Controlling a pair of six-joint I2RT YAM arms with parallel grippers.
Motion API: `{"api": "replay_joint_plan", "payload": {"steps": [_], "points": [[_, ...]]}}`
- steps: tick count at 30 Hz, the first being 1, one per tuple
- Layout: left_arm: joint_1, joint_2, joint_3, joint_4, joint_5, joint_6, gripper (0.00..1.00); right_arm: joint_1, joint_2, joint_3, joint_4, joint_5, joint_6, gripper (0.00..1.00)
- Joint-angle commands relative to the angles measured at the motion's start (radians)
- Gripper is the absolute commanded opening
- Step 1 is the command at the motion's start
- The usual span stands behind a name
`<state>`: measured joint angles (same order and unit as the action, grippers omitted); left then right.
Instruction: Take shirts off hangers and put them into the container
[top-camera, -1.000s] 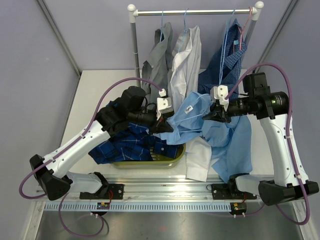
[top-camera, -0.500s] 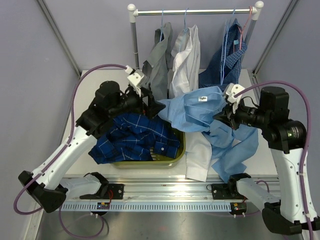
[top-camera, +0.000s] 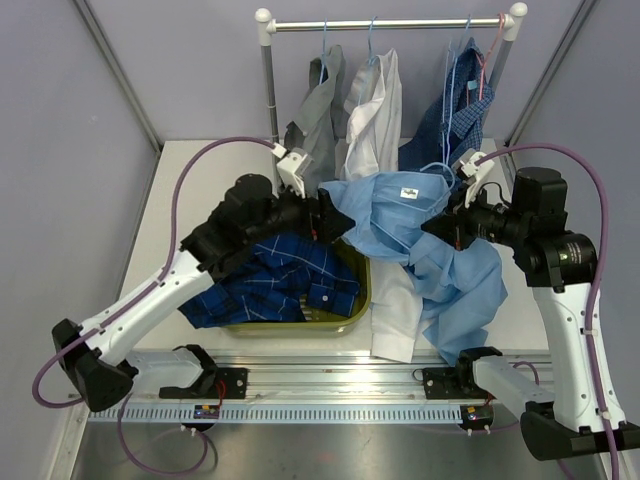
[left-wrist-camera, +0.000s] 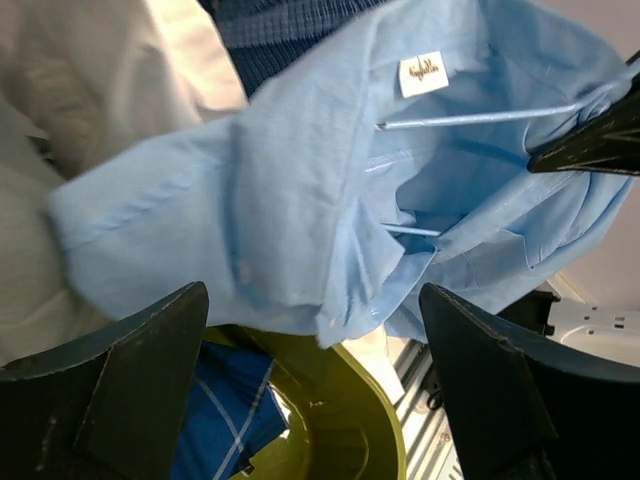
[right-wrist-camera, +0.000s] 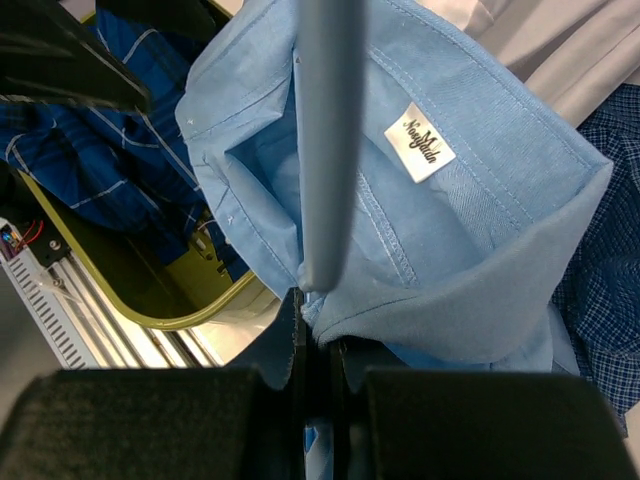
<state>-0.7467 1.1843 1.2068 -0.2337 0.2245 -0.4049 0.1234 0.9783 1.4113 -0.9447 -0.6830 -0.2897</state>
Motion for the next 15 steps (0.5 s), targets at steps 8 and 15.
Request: {"api": "replay_joint_plan", "payload": {"steps": [8,15], "points": [[-0.077,0.117,0.086,0.031,-0.192,0.054,0.27,-0.014,-0.026,-0.006,0.060,-0.079,0.017,0.00],[0.097,0.011,-0.004,-0.005,-0.364,0.141,0.00,-0.014,-0.055,0.070,-0.168,-0.023,-0.291,0.00]]}}
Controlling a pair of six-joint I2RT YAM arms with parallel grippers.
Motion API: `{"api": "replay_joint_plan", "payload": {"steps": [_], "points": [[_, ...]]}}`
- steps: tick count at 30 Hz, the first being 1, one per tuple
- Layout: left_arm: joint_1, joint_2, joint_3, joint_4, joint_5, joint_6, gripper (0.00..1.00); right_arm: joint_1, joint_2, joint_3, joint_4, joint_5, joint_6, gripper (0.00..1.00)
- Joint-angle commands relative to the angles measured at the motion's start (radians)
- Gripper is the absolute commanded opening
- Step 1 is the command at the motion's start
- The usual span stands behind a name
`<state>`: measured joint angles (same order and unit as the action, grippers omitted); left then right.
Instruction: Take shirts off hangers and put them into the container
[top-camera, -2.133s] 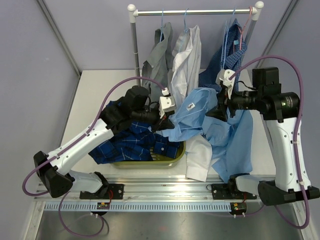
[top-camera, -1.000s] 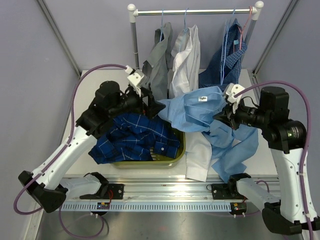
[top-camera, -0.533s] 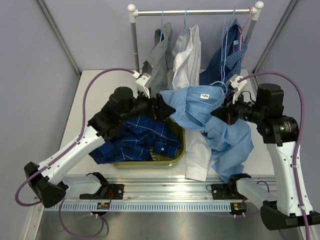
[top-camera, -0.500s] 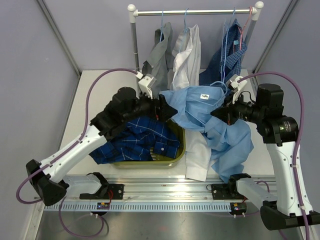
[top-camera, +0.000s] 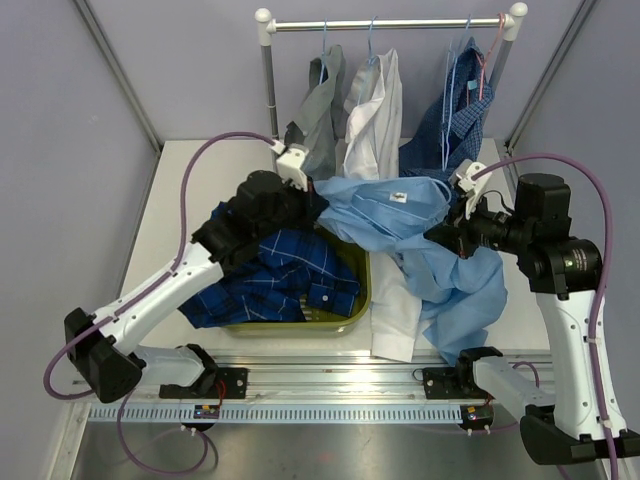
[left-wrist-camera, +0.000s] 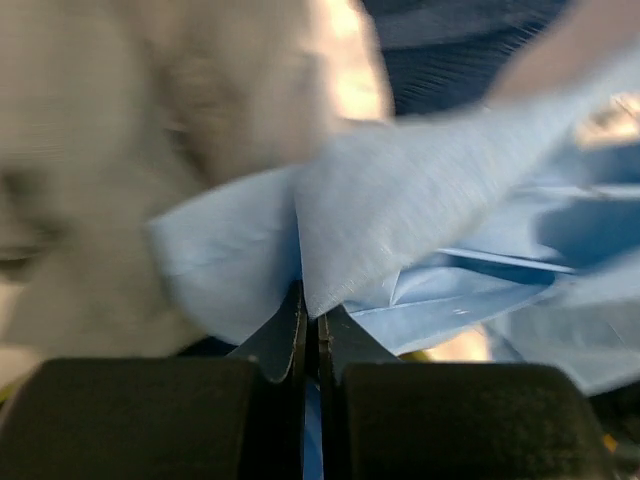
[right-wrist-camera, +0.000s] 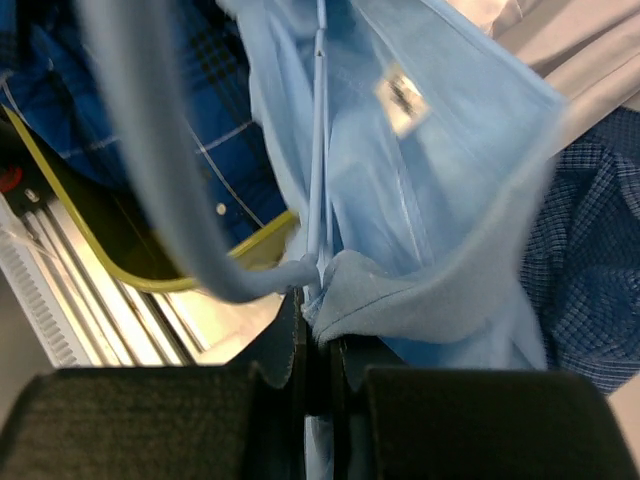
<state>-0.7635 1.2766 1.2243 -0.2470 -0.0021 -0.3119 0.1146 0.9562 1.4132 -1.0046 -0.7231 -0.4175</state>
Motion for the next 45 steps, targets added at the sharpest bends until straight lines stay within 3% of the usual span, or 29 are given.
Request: {"api": "replay_joint_plan", "payload": {"steps": [1,6,9,13,15,18,19,21,25,27,32,38,41,43,44,45], "points": [[0.136,-0.104,-0.028,-0.007,-0.157,0.051,0.00,-0.006,-0.037,0.076,-0.135,0.061,-0.231,0.00],[0.217,-0.128,-0.057,-0.084,-0.145,0.065,0.00,-0.006,-0.060,0.130,-0.203,0.084,-0.305,0.00],[0.222,-0.102,-0.074,-0.095,-0.104,0.066,0.00,-0.006,-0.048,0.185,-0.250,-0.073,-0.323,0.00],[0.243,-0.076,-0.075,-0.090,-0.073,0.051,0.00,-0.007,-0.020,0.254,-0.429,-0.287,-0.530,0.00],[0.260,-0.075,-0.074,-0.074,-0.021,0.051,0.00,-0.006,-0.023,0.253,-0.416,-0.279,-0.526,0.00],[0.260,-0.101,-0.104,0.007,0.149,0.077,0.00,-0.006,-0.028,0.214,-0.292,-0.226,-0.362,0.00],[0.260,-0.100,-0.108,0.014,0.168,0.070,0.01,-0.006,-0.017,0.220,-0.319,-0.270,-0.415,0.00],[0.269,-0.083,-0.074,-0.027,0.160,0.063,0.01,-0.006,0.005,0.242,-0.402,-0.297,-0.486,0.00],[0.331,-0.152,-0.080,0.034,0.185,0.028,0.00,-0.006,0.001,0.207,-0.341,-0.081,-0.442,0.00],[0.342,-0.175,-0.077,0.054,0.182,0.019,0.00,-0.006,0.003,0.188,-0.357,-0.053,-0.452,0.00],[0.348,-0.155,-0.045,0.038,0.214,-0.001,0.00,-0.006,0.049,0.207,-0.492,-0.128,-0.562,0.00],[0.348,-0.076,-0.059,0.018,0.307,-0.012,0.00,-0.006,0.035,0.222,-0.470,-0.332,-0.584,0.00],[0.346,-0.034,-0.060,0.006,0.388,-0.003,0.00,-0.006,0.050,0.263,-0.424,-0.384,-0.552,0.00],[0.346,-0.033,-0.068,0.032,0.456,0.013,0.00,-0.006,0.041,0.235,-0.298,-0.339,-0.363,0.00],[0.345,-0.042,-0.086,0.070,0.534,0.034,0.01,-0.006,0.024,0.175,-0.106,-0.287,-0.258,0.00],[0.343,-0.052,-0.097,0.092,0.575,0.051,0.03,-0.009,0.019,0.149,-0.035,-0.144,-0.101,0.00]]}}
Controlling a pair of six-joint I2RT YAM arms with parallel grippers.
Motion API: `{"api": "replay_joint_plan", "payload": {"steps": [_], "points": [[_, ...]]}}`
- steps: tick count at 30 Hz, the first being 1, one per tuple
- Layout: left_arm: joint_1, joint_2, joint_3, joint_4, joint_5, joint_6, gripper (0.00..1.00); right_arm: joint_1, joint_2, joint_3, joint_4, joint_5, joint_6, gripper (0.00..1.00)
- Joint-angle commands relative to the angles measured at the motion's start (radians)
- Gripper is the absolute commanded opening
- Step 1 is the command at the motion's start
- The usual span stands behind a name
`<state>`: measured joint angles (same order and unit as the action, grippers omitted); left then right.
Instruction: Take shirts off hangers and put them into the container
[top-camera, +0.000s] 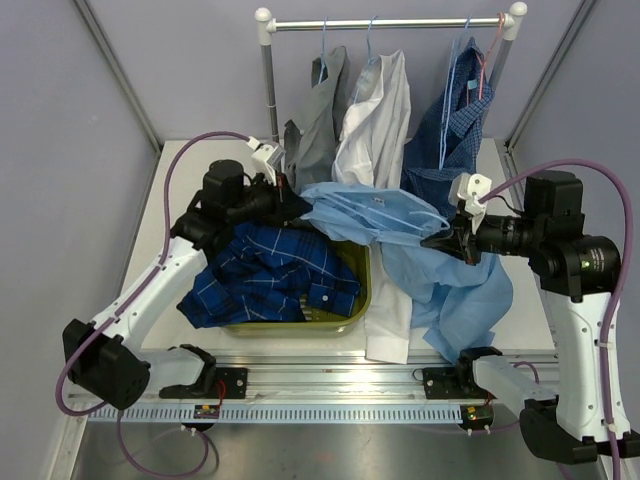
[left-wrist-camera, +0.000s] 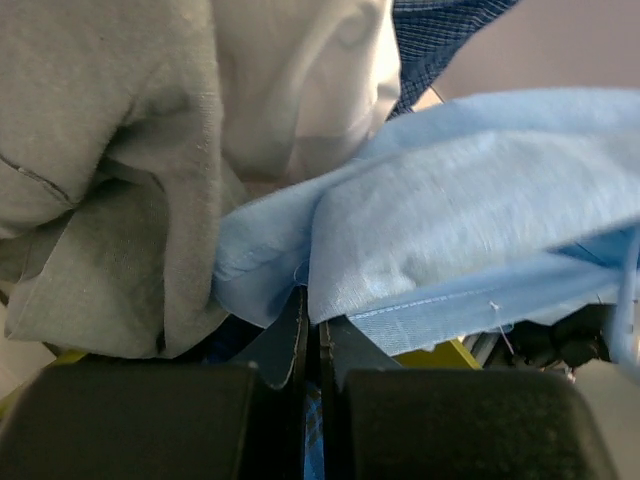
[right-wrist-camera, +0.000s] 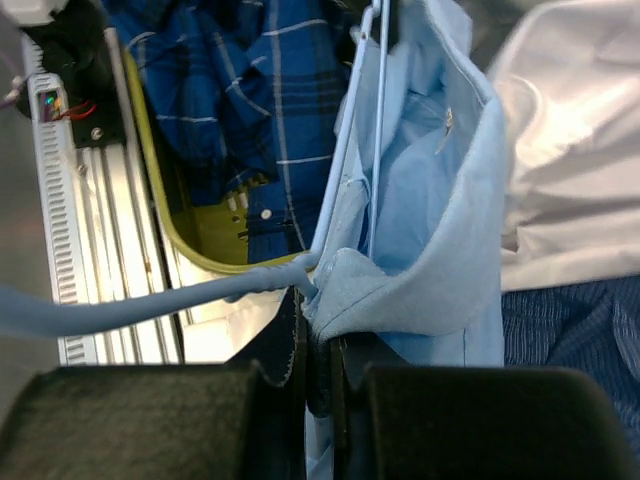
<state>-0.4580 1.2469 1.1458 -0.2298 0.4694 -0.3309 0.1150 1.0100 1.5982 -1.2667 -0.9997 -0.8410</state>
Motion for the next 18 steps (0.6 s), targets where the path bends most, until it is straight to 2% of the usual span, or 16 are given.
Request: {"api": "replay_joint_plan", "payload": {"steps": [1,3,4,6,8,10,11,13,18], "points": [[0.038,-0.058,-0.032,0.096,0.145,0.087,0.13,-0.011,-0.030,-0.050,0.262,0.200,0.347,0.00],[0.030,-0.101,-0.073,0.150,0.238,0.141,0.33,-0.012,-0.024,-0.081,0.296,0.298,0.375,0.00],[0.028,-0.159,-0.086,0.158,0.250,0.162,0.62,-0.012,-0.025,-0.089,0.297,0.341,0.373,0.00],[0.025,-0.222,-0.138,0.187,0.253,0.231,0.83,-0.012,-0.037,-0.106,0.283,0.342,0.340,0.00],[0.024,-0.314,-0.176,0.211,0.227,0.291,0.99,-0.012,-0.042,-0.104,0.230,0.317,0.292,0.00],[0.019,-0.362,-0.211,0.210,0.215,0.323,0.99,-0.012,-0.040,-0.096,0.187,0.279,0.212,0.00],[0.018,-0.401,-0.216,0.201,0.197,0.396,0.99,-0.012,-0.037,-0.090,0.120,0.259,0.173,0.00],[0.002,-0.425,-0.210,0.159,0.177,0.455,0.99,-0.012,-0.021,-0.067,0.037,0.180,0.024,0.00],[-0.091,-0.377,-0.132,0.054,0.201,0.575,0.99,-0.011,0.073,0.005,-0.219,0.064,-0.248,0.00]]}}
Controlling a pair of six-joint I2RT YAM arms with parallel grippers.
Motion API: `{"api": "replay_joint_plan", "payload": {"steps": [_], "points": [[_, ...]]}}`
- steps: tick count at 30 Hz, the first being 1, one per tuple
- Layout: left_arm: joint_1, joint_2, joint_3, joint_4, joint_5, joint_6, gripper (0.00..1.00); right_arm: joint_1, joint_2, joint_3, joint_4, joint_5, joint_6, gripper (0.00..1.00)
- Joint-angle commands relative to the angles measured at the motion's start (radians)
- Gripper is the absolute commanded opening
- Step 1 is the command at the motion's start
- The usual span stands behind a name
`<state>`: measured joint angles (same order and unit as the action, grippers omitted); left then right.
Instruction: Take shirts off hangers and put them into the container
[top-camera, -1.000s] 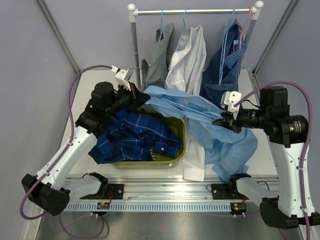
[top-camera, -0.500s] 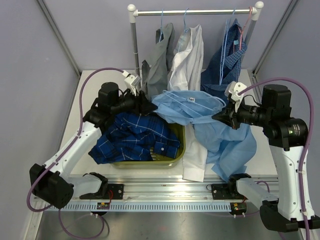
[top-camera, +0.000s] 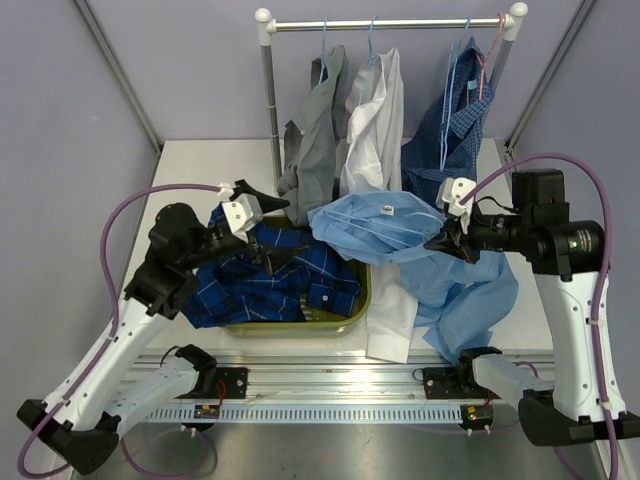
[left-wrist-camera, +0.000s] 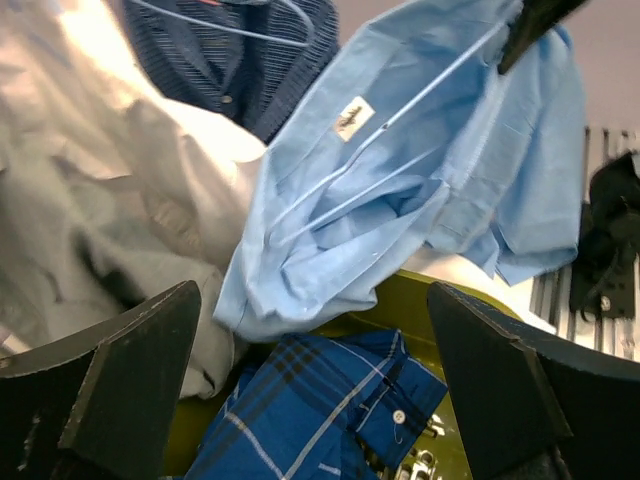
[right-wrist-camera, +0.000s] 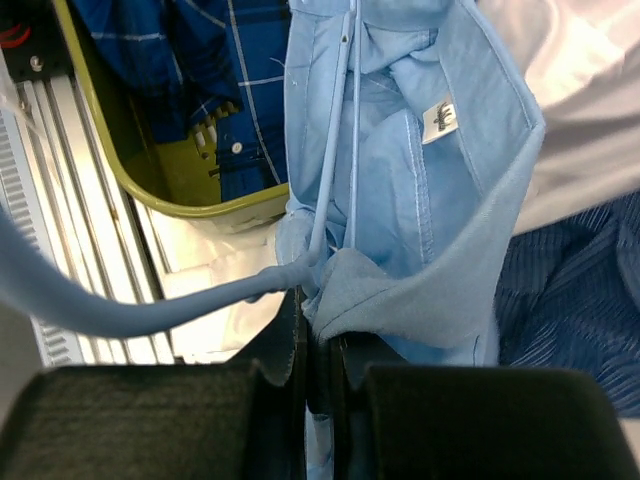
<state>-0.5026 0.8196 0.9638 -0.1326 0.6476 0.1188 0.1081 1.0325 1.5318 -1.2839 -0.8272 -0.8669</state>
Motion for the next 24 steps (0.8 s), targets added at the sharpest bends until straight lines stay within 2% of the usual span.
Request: {"api": "replay_joint_plan", "payload": {"steps": [1,6,15,18,22,24], "points": [[-0.068,0.081,0.062,-0.058,0.023,0.143,0.99,-0.004,0.067,0.085,-0.231,-0.130,-0.253,0.00],[-0.213,0.160,0.148,-0.123,-0.060,0.266,0.99,0.008,0.110,0.131,-0.324,-0.217,-0.336,0.00],[-0.284,0.288,0.276,-0.165,-0.197,0.315,0.91,0.062,0.115,0.113,-0.347,-0.248,-0.359,0.00],[-0.287,0.271,0.282,-0.170,-0.137,0.332,0.91,0.064,0.101,0.085,-0.295,-0.213,-0.304,0.00],[-0.287,0.207,0.253,-0.162,0.041,0.355,0.91,0.062,0.063,0.028,-0.174,-0.165,-0.216,0.00],[-0.287,0.185,0.243,-0.156,0.049,0.355,0.91,0.064,0.063,0.027,-0.180,-0.176,-0.221,0.00]]}}
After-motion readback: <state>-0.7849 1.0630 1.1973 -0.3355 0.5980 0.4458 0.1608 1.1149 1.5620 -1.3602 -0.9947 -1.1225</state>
